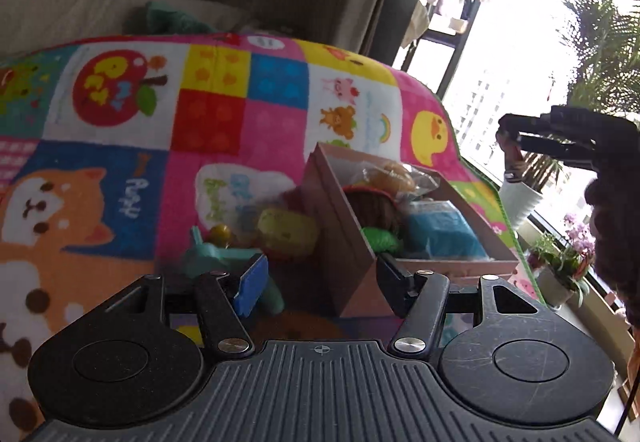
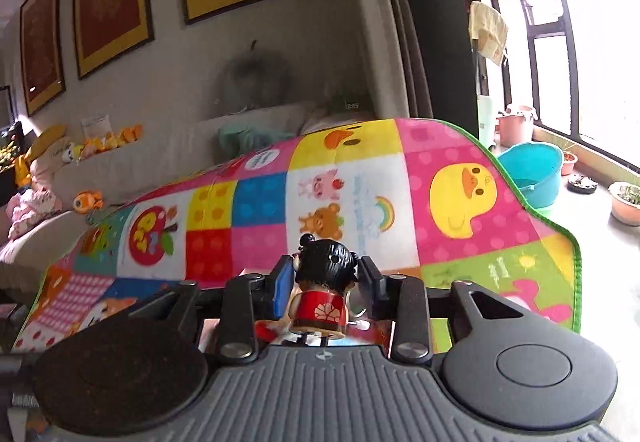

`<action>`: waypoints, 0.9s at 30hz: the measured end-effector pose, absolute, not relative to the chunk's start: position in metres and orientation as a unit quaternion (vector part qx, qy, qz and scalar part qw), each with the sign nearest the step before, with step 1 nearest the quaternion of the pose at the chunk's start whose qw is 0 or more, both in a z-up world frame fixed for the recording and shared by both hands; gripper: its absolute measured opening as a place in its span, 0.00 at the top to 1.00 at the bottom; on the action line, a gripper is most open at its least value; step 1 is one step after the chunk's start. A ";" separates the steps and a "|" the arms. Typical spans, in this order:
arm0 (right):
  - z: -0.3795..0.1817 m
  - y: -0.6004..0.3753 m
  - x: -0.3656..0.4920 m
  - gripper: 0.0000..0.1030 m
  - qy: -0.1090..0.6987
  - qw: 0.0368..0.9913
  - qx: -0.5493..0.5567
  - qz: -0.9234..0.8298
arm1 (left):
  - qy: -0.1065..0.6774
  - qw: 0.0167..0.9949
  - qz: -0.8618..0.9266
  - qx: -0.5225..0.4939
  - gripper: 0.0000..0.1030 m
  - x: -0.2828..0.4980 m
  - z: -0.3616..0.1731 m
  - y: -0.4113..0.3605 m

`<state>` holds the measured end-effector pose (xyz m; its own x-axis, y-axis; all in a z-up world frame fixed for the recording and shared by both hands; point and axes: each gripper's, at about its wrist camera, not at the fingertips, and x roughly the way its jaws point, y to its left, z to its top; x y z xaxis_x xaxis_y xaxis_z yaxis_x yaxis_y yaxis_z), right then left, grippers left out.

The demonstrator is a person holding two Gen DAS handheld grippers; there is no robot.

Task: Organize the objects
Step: 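Release the wooden doll into the box with the right tool, then reach down and grasp the teal crank toy with the left tool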

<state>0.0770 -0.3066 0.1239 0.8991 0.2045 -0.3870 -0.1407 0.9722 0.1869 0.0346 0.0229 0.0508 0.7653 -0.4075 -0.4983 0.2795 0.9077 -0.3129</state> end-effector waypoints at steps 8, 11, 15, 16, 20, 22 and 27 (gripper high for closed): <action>0.105 -0.293 0.073 0.19 0.220 0.971 0.056 0.075 | 0.319 0.927 -0.167 -0.108 0.37 0.028 0.019 0.045; 0.079 -0.274 0.037 0.16 0.226 0.970 -0.007 0.088 | 0.314 0.927 -0.163 -0.122 0.37 0.034 0.020 0.047; 0.041 -0.255 -0.006 0.11 0.241 0.964 -0.053 0.102 | 0.291 0.934 -0.156 -0.135 0.37 0.060 0.036 0.045; 0.034 -0.251 -0.017 0.11 0.245 0.963 -0.051 0.104 | 0.286 0.937 -0.152 -0.133 0.37 0.070 0.041 0.043; 0.014 -0.246 -0.037 0.10 0.263 0.957 -0.001 0.122 | 0.298 0.936 -0.139 -0.128 0.39 0.133 0.052 0.029; 0.009 -0.246 -0.039 0.06 0.267 0.955 0.029 0.123 | 0.320 0.931 -0.131 -0.120 0.47 0.162 0.050 0.020; 0.001 -0.248 -0.041 0.03 0.272 0.953 0.058 0.118 | 0.380 0.911 -0.126 -0.094 0.59 0.193 0.025 0.003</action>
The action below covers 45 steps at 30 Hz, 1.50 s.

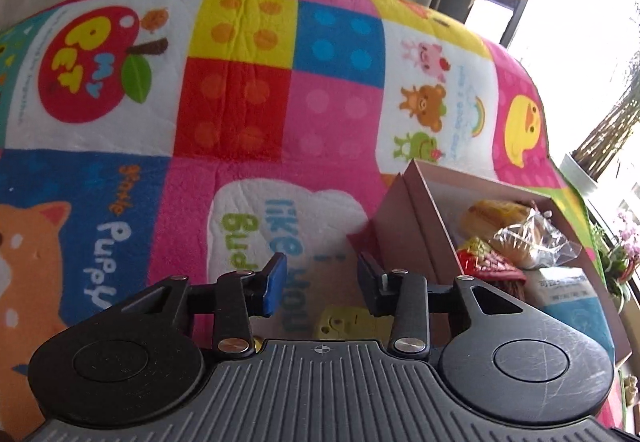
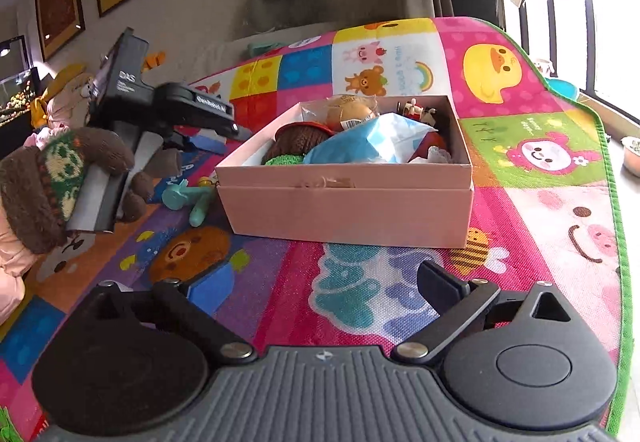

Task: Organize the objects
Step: 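Reach down and grasp the teal crank toy with the left tool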

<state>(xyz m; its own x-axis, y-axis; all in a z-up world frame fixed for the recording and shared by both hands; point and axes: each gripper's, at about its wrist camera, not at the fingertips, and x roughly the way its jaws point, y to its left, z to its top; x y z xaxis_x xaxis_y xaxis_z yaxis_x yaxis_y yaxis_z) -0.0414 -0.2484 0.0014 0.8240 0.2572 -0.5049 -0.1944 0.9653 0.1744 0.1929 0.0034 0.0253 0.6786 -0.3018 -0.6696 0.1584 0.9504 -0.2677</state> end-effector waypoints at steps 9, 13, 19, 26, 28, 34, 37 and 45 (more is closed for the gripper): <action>0.002 -0.257 -0.043 0.00 0.264 0.953 0.085 0.120 | 0.394 0.896 -0.192 -0.079 0.58 0.104 0.023 0.018; 0.003 -0.258 -0.043 0.00 0.261 0.954 0.087 0.120 | 0.402 0.878 -0.245 -0.085 0.59 0.055 0.023 0.018; 0.002 -0.258 -0.043 0.00 0.263 0.955 0.087 0.110 | 0.369 0.875 -0.296 -0.105 0.59 -0.007 0.034 0.020; 0.005 -0.235 -0.041 0.00 0.306 0.929 0.073 0.197 | 0.317 0.930 -0.137 -0.128 0.60 -0.015 0.052 0.073; 0.010 -0.212 -0.046 0.00 0.318 0.907 0.067 0.269 | 0.318 0.932 -0.108 -0.133 0.60 -0.009 0.051 0.078; 0.007 -0.151 -0.053 0.06 0.310 0.906 -0.061 0.283 | 0.332 0.930 -0.110 -0.116 0.60 -0.005 0.044 0.063; 0.004 -0.160 -0.049 0.10 0.302 0.924 -0.091 0.214 | 0.337 0.927 -0.109 -0.123 0.60 -0.004 0.039 0.060; -0.001 -0.242 -0.040 0.10 0.317 0.944 -0.004 0.089 | 0.339 0.920 -0.054 -0.190 0.60 0.037 0.036 0.069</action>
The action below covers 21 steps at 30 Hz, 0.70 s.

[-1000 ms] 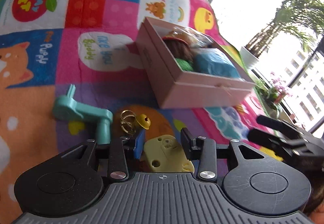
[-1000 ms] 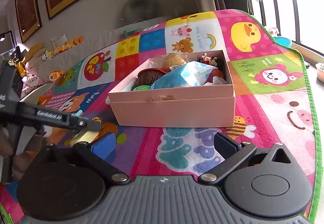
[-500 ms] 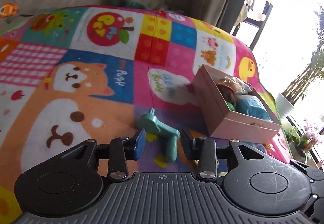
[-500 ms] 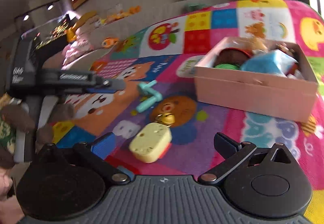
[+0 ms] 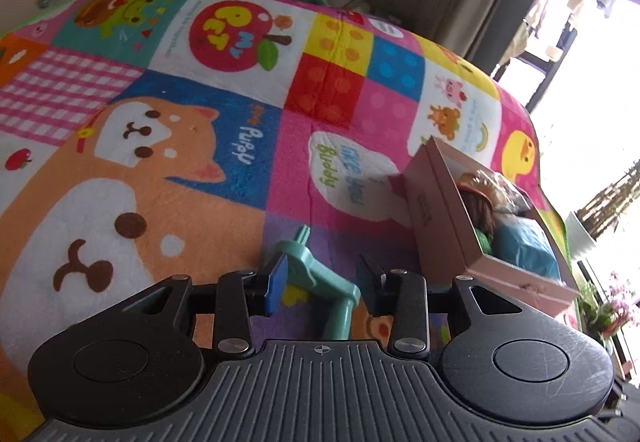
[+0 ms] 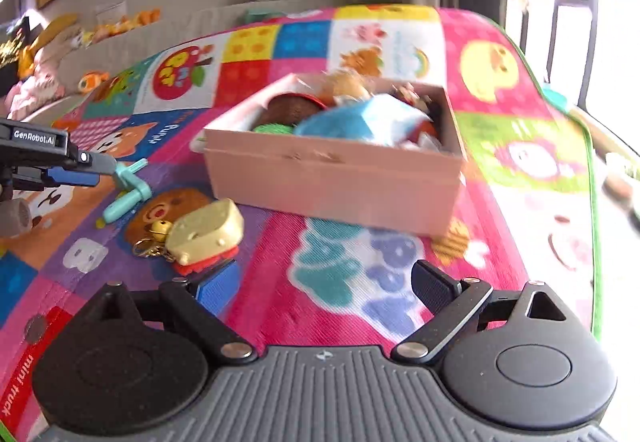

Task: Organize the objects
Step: 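Reach down and grasp the teal crank toy with the left tool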

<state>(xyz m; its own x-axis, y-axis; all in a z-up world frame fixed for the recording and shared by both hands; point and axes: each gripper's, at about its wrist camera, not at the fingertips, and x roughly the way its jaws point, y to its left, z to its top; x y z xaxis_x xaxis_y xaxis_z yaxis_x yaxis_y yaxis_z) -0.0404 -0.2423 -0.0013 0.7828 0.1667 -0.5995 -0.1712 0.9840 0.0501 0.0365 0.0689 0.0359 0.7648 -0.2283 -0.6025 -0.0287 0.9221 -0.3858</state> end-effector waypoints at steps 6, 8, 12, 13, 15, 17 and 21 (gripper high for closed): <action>-0.004 -0.243 -0.047 0.02 0.306 0.948 -0.012 0.092 | 0.367 0.921 -0.045 -0.127 0.60 0.077 0.021 0.038; -0.004 -0.241 -0.048 0.00 0.305 0.947 -0.016 0.095 | 0.367 0.923 -0.055 -0.101 0.60 0.079 0.017 0.026; -0.006 -0.240 -0.041 0.00 0.324 0.941 -0.010 0.098 | 0.357 0.931 -0.054 -0.052 0.60 0.076 0.013 0.013; -0.007 -0.240 -0.038 0.00 0.331 0.938 -0.010 0.098 | 0.358 0.931 -0.054 -0.051 0.60 0.076 0.014 0.012; -0.009 -0.240 -0.034 0.00 0.344 0.934 -0.008 0.097 | 0.362 0.930 -0.051 -0.045 0.60 0.079 0.014 0.012; -0.010 -0.240 -0.031 0.00 0.351 0.931 -0.004 0.097 | 0.365 0.929 -0.050 -0.038 0.60 0.079 0.015 0.009; -0.014 -0.241 -0.028 0.00 0.364 0.927 0.002 0.094 | 0.362 0.930 -0.051 -0.031 0.60 0.078 0.013 0.009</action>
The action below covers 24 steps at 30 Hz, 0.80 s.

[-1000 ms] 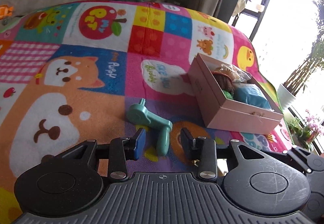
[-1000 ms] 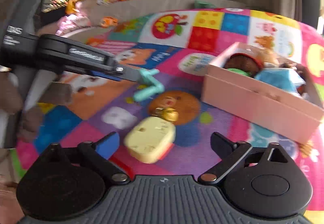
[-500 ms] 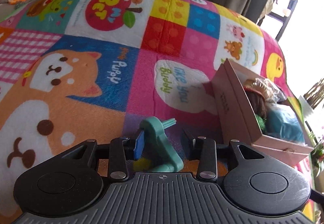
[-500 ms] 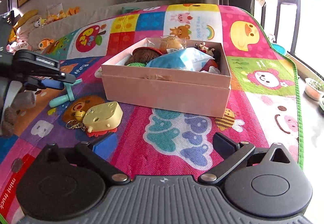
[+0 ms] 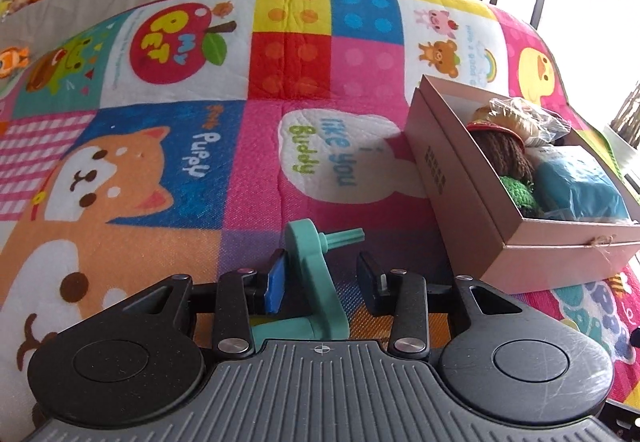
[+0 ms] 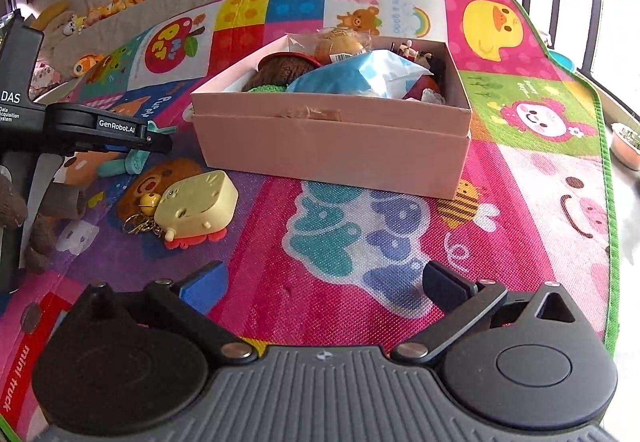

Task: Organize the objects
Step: 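Reach down and grasp the teal crank toy with the left tool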

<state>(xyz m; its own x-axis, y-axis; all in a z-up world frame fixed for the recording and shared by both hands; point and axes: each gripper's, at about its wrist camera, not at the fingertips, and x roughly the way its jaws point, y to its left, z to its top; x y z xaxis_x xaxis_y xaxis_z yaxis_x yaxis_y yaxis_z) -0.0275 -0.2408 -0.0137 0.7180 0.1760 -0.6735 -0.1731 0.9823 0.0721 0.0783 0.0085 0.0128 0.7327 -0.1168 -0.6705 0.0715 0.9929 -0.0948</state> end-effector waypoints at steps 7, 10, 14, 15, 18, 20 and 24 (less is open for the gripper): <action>-0.015 -0.243 -0.027 0.00 0.364 0.927 0.010 0.096 | 0.355 0.932 -0.068 -0.026 0.60 0.071 0.011 0.013; -0.015 -0.239 -0.025 0.00 0.371 0.924 -0.007 0.096 | 0.354 0.932 -0.077 -0.017 0.68 0.054 0.012 0.017; -0.016 -0.233 -0.025 0.00 0.374 0.921 -0.034 0.099 | 0.362 0.924 -0.119 -0.021 0.69 0.014 0.014 0.029; -0.016 -0.233 -0.025 0.00 0.373 0.921 -0.035 0.103 | 0.363 0.923 -0.128 -0.017 0.69 0.004 0.014 0.031; -0.014 -0.228 -0.028 0.00 0.371 0.920 -0.039 0.124 | 0.365 0.920 -0.143 -0.011 0.69 -0.018 0.014 0.036; -0.009 -0.224 -0.030 0.00 0.360 0.921 -0.020 0.148 | 0.363 0.921 -0.143 -0.017 0.69 -0.025 0.014 0.039; 0.002 -0.201 -0.023 0.00 0.340 0.924 0.001 0.177 | 0.358 0.923 -0.138 -0.030 0.69 -0.026 0.013 0.041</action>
